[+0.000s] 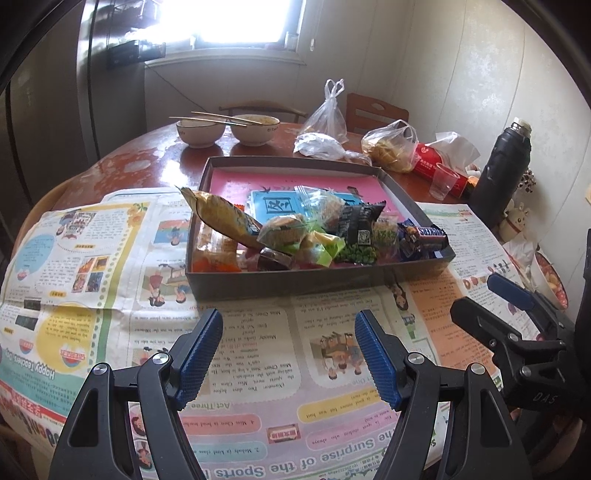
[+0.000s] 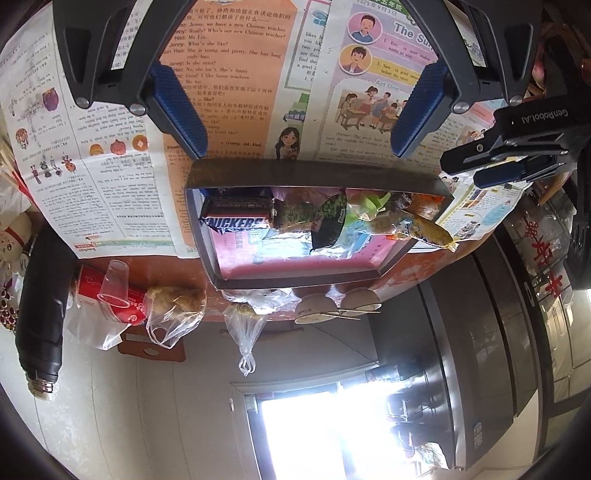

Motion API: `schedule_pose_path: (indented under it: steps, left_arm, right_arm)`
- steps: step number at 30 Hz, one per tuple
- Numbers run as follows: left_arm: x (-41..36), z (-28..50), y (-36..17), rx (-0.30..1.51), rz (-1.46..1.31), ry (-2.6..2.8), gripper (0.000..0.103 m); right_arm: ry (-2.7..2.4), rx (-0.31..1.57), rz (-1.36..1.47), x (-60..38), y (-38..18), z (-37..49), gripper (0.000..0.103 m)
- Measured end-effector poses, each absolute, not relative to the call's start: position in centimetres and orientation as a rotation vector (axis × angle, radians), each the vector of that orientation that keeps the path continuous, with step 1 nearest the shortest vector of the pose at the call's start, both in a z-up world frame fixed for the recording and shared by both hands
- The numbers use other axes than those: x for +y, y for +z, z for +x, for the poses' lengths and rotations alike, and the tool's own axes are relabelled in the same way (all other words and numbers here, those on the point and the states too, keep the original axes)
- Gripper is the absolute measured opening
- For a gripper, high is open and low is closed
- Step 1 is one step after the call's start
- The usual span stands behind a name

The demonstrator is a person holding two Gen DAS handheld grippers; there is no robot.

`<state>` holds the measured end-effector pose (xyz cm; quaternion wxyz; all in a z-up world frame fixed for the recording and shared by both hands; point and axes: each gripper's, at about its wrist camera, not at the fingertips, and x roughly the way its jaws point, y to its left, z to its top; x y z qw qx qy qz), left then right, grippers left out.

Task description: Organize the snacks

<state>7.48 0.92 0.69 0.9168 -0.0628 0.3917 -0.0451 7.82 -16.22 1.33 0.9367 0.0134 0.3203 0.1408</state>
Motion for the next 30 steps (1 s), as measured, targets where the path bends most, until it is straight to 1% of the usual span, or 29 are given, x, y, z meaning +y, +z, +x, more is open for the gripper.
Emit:
schedule_pose_path:
  steps: [18,30]
  left_arm:
    - [0.2,5.2,-0.8,0.831,-0.141,-0.061,0.075]
    - [-0.5,4.5,-1.1,0.845,-0.120,-0.069,0.075]
  right_arm:
    - [0.295,0.651,0.018,-16.0,1.2,5.4,0.101]
    - [0.318,0.686,0.041,-15.5,0.3,4.7,0.101]
